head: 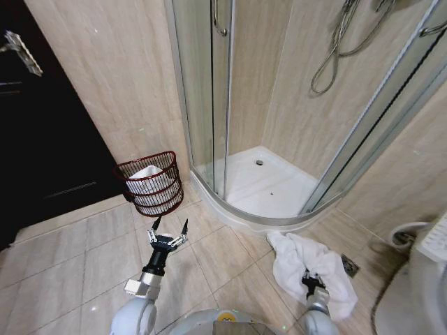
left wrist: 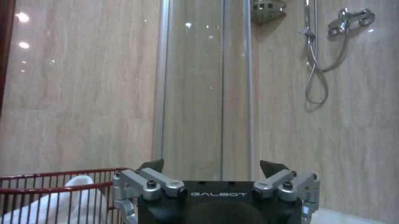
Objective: Discard the used towel into the hamper.
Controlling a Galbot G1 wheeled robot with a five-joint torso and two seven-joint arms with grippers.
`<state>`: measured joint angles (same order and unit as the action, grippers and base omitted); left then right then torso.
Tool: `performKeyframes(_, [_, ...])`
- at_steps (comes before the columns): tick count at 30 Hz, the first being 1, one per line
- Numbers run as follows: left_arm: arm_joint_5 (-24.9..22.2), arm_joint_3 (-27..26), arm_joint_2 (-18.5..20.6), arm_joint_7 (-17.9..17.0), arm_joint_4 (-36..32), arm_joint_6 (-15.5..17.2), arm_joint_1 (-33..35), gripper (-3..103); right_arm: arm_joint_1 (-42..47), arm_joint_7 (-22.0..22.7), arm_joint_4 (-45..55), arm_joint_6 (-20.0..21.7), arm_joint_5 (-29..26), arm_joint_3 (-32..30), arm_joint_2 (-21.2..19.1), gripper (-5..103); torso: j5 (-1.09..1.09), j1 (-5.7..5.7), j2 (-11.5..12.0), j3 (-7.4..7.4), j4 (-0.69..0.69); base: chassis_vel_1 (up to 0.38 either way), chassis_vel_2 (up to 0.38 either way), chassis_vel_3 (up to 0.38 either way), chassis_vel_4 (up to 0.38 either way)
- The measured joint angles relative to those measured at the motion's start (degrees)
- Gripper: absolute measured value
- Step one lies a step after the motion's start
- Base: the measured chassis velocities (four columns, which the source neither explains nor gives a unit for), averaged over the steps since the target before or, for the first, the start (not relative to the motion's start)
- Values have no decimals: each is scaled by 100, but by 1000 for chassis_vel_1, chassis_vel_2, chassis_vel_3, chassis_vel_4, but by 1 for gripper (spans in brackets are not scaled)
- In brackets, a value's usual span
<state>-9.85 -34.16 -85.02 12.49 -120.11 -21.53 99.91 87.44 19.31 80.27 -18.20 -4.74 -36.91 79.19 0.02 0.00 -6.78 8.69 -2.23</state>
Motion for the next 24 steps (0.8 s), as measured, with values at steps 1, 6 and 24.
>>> performKeyframes(1, [26, 44, -13, 0, -12, 0, 5, 100, 122, 80, 164, -256, 187, -83, 16, 19, -1, 0, 0, 0, 0, 0, 0, 0, 0])
performKeyframes(6, [99, 200, -32, -29, -44, 13, 7, 100, 653, 125, 918, -661, 236, -399, 12, 19, -1, 0, 0, 0, 0, 0, 0, 0, 0])
performKeyframes(24, [178, 480, -50, -143, -113, 57, -72, 100, 1841, -551, 4235, -275, -99, -1517, 180, 19, -1, 0, 0, -1, 0, 0, 0, 0, 0])
